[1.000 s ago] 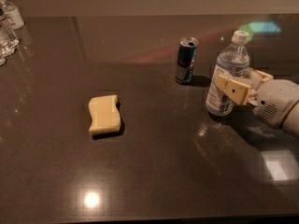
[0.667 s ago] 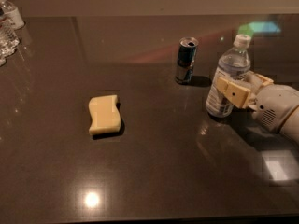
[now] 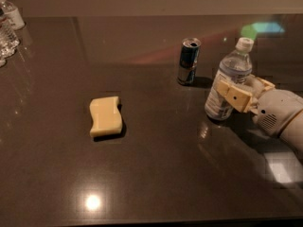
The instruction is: Place blue plastic bottle upright
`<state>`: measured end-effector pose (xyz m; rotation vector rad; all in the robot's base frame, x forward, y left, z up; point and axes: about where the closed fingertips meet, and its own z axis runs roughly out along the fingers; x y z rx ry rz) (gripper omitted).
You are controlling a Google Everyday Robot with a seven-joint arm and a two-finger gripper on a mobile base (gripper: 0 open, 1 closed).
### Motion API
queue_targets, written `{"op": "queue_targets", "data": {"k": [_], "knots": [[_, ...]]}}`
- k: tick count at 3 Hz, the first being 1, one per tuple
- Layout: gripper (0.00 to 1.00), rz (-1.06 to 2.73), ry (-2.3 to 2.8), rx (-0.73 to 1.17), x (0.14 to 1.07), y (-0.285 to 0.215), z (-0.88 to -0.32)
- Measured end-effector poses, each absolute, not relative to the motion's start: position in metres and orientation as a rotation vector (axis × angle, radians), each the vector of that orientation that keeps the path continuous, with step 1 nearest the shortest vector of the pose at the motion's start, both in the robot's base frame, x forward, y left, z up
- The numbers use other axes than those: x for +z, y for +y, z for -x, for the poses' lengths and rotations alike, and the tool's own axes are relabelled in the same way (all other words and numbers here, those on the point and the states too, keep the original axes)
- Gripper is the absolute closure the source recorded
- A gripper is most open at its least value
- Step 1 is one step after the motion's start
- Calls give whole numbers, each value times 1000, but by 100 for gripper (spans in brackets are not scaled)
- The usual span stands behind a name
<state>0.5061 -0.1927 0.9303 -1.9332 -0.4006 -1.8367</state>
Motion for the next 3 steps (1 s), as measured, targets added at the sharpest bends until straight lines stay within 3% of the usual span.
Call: {"op": "queue_targets", "data": {"k": [1,2,3], "knots": [[13,1929,-384,-1823,931,-191,-506],[0,1924,-368,-1810,931,-189,-507],[0,1924,-368,-1810,931,-189,-507]]}}
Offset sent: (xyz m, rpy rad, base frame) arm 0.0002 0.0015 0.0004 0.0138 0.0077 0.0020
